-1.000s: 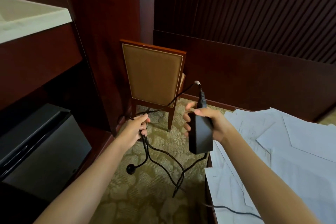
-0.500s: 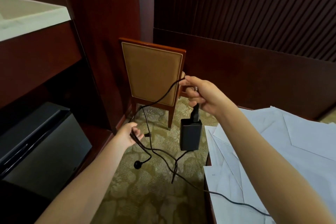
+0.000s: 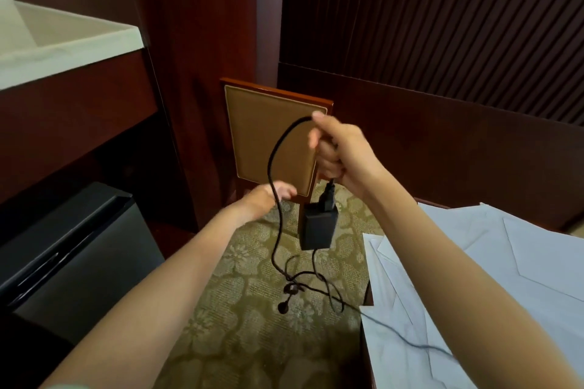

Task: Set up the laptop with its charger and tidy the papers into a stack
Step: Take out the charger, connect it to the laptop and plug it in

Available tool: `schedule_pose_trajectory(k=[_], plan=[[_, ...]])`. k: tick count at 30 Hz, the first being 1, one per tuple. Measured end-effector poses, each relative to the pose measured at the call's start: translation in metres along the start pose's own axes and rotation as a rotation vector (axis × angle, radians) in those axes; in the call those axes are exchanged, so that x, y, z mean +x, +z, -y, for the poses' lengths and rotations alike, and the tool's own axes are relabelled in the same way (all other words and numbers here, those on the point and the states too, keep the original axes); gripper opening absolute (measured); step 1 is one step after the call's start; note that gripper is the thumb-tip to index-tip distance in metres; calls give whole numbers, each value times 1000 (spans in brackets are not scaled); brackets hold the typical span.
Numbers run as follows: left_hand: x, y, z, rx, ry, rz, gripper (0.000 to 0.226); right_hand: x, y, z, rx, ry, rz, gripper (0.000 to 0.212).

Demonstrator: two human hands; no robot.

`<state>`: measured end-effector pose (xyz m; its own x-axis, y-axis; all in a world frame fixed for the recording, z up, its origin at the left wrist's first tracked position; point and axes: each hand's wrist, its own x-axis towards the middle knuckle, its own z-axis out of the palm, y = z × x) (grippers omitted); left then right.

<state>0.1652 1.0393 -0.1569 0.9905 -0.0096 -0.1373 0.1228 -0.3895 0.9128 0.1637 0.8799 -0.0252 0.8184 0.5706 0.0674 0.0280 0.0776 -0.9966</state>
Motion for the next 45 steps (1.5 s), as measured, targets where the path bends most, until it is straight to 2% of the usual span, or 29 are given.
schedule_pose_trajectory(k=[1,3,6,10,13,16,18,19,21,22,23,25,28,30,31,32,34,36,40,43,45], plan=[[-6,3,2,-9,-83,125,27,0,-4,2,91,-28,-59,51],[-19,12,13,136,-165,283,29,2,-14,9,220,-78,-129,53],[-34,20,30,184,-263,347,33,2,-25,18,130,-103,-138,47],[-28,14,12,111,-297,229,39,2,-31,18,81,-88,-132,46],[-16,11,-14,-41,-259,37,38,5,-35,11,95,-72,-147,43],[-10,0,-48,-307,-118,-67,39,9,-37,-9,-96,-5,-194,30],[-10,-11,-75,-472,21,-121,40,10,-36,-20,-240,22,-224,13],[-12,-16,-88,-555,63,-150,42,10,-36,-24,-272,58,-228,14],[-16,-22,-109,-667,142,-185,42,12,-38,-29,-318,164,-190,40],[-19,-24,-117,-700,176,-184,42,13,-39,-31,-386,211,-159,46],[-22,-24,-122,-738,211,-172,41,13,-39,-32,-475,247,-122,45],[-28,-24,-128,-865,254,-148,39,16,-39,-42,-624,277,-96,26],[-33,-22,-121,-995,277,-161,33,18,-33,-56,-708,256,-250,32],[-31,-14,-100,-860,195,-203,35,18,-29,-55,-707,176,-307,31],[-29,-7,-84,-698,108,-184,48,19,-27,-52,-689,132,-312,30],[-28,2,-65,-486,14,-110,64,19,-25,-46,-665,95,-301,30],[-30,26,-30,-65,-164,149,83,19,-19,-33,-600,25,-259,31],[-28,49,-4,170,-200,283,77,20,-13,-21,-502,-36,-254,31],[-28,59,-7,239,-88,242,38,17,-13,-5,-244,-92,-233,31],[-27,48,-18,281,-71,186,48,17,-18,-3,-186,-149,-242,30],[-29,47,-24,236,-30,193,56,19,-17,-1,-20,-150,-248,32]])
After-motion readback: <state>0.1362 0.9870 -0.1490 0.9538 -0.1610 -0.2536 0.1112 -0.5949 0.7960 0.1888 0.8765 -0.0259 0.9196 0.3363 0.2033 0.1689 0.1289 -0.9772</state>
